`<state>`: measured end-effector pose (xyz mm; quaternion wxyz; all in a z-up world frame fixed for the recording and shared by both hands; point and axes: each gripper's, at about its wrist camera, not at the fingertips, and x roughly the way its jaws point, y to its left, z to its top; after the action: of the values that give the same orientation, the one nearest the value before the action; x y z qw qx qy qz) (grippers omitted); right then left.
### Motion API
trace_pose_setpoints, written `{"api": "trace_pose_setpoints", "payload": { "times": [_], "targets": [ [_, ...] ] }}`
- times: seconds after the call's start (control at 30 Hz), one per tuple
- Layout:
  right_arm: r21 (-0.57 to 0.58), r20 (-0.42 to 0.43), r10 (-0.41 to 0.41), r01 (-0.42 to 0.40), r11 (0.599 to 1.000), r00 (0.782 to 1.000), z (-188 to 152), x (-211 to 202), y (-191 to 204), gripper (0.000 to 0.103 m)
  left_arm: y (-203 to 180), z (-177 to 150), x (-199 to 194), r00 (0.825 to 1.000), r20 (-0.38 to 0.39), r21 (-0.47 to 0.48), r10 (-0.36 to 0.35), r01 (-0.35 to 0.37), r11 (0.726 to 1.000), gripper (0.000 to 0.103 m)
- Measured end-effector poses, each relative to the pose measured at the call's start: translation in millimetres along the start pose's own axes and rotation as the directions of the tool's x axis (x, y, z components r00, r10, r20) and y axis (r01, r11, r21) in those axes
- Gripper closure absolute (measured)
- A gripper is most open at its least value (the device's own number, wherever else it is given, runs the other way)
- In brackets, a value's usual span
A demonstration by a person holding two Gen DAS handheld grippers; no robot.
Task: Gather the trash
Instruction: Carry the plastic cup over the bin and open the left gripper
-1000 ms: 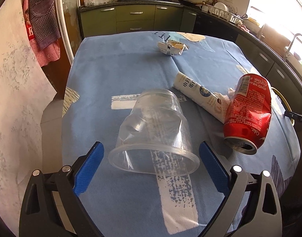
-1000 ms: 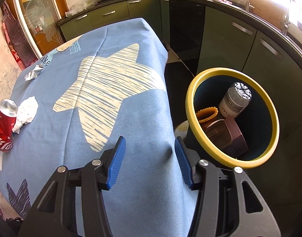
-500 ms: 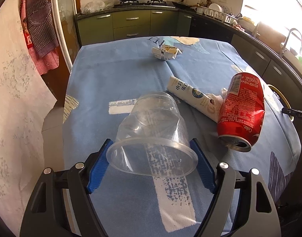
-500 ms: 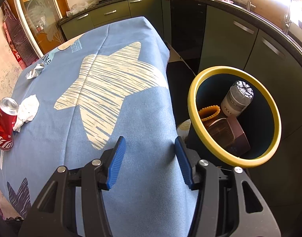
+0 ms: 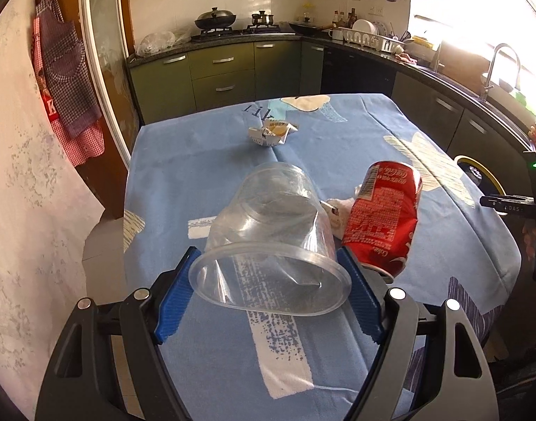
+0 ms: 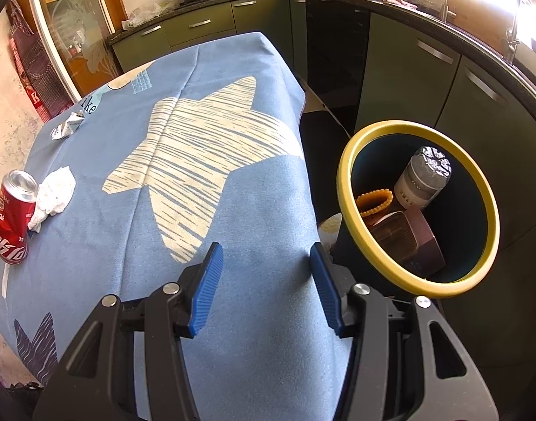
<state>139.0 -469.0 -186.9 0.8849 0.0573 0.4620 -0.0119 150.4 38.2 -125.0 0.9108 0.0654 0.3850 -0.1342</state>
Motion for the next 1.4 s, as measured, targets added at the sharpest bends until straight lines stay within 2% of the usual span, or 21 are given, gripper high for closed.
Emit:
{"api": "trace_pose_setpoints", "payload": {
  "times": [0.13, 0.37, 0.5, 0.7, 0.77, 0.93, 1.1, 1.13, 1.27, 1.4],
  "targets": [
    [0.008, 0.013, 0.004, -0.004, 1.0, 1.0, -1, -5, -4, 0.054, -18, 15, -21, 0.999, 0.037, 0.038, -0.012, 0.011, 0.999, 0.025],
    [0.036, 0.029, 0.005, -0.006, 0.999, 1.0, -7, -11, -20, 0.054, -60, 46, -37, 0.993, 0.07, 0.105, -0.096, 0.088, 0.991, 0.025],
    [0.064, 0.045, -0.007, 0.004, 0.998, 0.999, -14, -19, -37, 0.054, -95, 64, -36, 0.984, 0.078, 0.155, -0.161, 0.148, 0.977, 0.025],
    [0.123, 0.077, -0.041, 0.031, 0.992, 0.996, -25, -35, -73, 0.052, -161, 91, -21, 0.961, 0.045, 0.242, -0.273, 0.254, 0.936, 0.025],
    [0.147, 0.087, -0.056, 0.042, 0.988, 0.995, -29, -39, -86, 0.052, -188, 101, -13, 0.951, 0.026, 0.272, -0.308, 0.29, 0.918, 0.025],
    [0.22, 0.109, -0.1, 0.074, 0.973, 0.989, -44, -53, -122, 0.052, -265, 123, 12, 0.918, -0.05, 0.36, -0.392, 0.383, 0.851, 0.025],
    [0.296, 0.119, -0.131, 0.091, 0.951, 0.984, -62, -64, -157, 0.052, -352, 136, 46, 0.876, -0.164, 0.432, -0.453, 0.477, 0.766, 0.025],
    [0.313, 0.121, -0.135, 0.092, 0.945, 0.983, -66, -66, -164, 0.052, -373, 139, 54, 0.861, -0.195, 0.445, -0.47, 0.504, 0.74, 0.025],
    [0.361, 0.116, -0.148, 0.097, 0.928, 0.982, -79, -68, -185, 0.052, -442, 143, 87, 0.823, -0.299, 0.465, -0.483, 0.568, 0.679, 0.025],
    [0.392, 0.107, -0.155, 0.102, 0.914, 0.982, -90, -70, -200, 0.052, -500, 146, 130, 0.801, -0.376, 0.457, -0.465, 0.597, 0.659, 0.025]
  ]
}}
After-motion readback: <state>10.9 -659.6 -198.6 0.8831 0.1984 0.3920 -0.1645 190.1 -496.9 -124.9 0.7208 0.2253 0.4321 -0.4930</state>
